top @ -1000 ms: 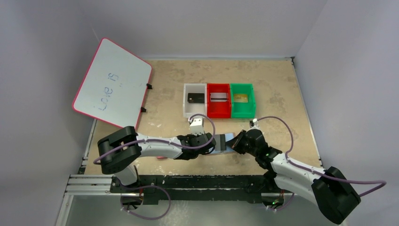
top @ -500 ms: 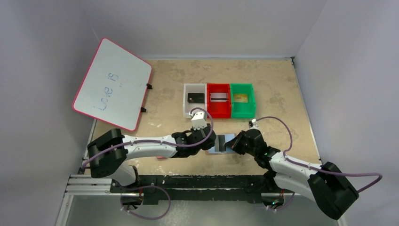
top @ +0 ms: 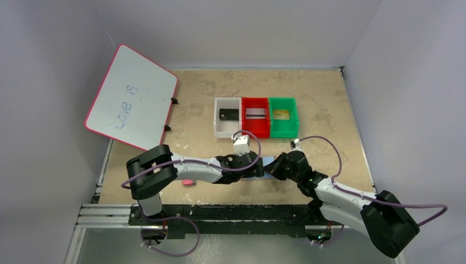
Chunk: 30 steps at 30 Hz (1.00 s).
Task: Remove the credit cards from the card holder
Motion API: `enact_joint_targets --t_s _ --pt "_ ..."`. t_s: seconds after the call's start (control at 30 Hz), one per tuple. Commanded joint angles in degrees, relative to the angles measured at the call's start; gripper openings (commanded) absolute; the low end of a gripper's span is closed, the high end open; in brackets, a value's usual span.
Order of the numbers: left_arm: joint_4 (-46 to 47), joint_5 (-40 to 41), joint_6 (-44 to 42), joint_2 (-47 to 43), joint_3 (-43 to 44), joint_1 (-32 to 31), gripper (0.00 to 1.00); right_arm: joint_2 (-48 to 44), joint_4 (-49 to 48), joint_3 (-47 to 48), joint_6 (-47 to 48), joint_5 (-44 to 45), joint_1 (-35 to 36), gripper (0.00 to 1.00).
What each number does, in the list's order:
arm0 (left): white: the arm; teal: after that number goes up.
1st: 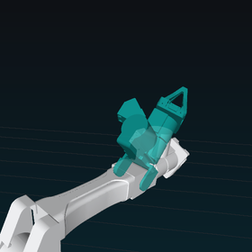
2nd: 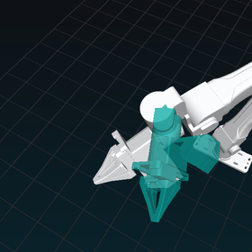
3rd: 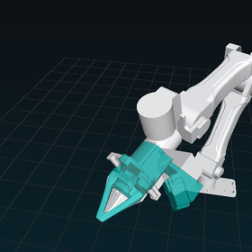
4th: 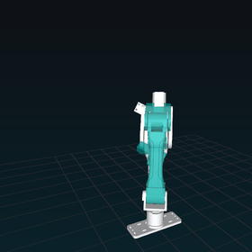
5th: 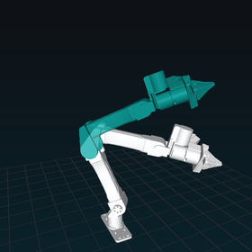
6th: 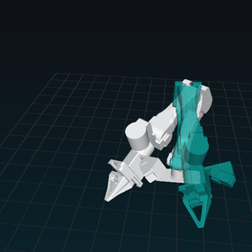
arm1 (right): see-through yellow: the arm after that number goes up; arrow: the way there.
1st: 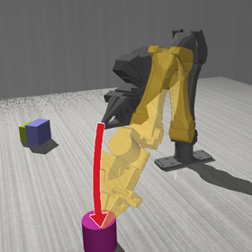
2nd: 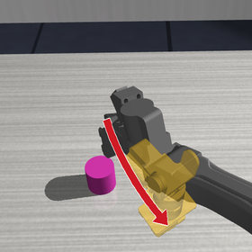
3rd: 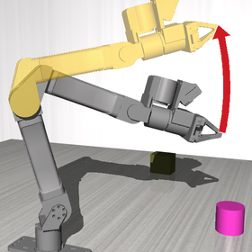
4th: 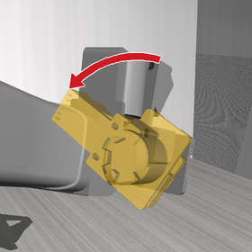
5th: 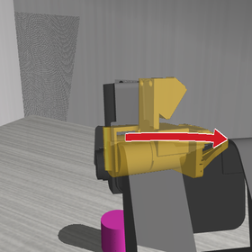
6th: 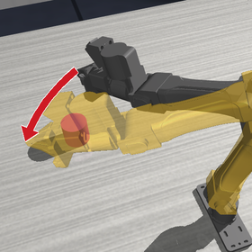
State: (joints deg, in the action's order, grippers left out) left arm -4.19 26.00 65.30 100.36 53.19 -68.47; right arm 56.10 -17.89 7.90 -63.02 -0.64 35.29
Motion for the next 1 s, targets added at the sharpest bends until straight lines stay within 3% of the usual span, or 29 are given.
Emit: enact_joint_targets --t_s 0.0,0.1,0.2,0.3,0.97 --pt "-3.57 1.6 1.01 -0.15 -0.39 -0.85 0.17 0.43 -0.97 0.97 0.82 -0.48 -0.07 0.05" --pt "-3.44 1.44 0.97 0.13 -0.98 -1.13 0.13 0.79 -3.62 0.62 1.06 -2.36 -0.13 0.09" --pt "-3.78 1.69 1.08 0.63 -1.15 -1.48 0.1 0.86 -7.55 -0.23 0.92 -4.25 -0.09 0.23" --pt "-3.89 1.69 1.13 0.96 -1.31 -1.67 0.08 0.96 -9.08 -0.47 0.67 -4.53 -0.06 0.3" --pt "-4.08 2.39 1.5 -0.2 -2.63 -1.93 0.03 15.33 -20.05 2.09 3.18 -14.76 -3.46 0.33"
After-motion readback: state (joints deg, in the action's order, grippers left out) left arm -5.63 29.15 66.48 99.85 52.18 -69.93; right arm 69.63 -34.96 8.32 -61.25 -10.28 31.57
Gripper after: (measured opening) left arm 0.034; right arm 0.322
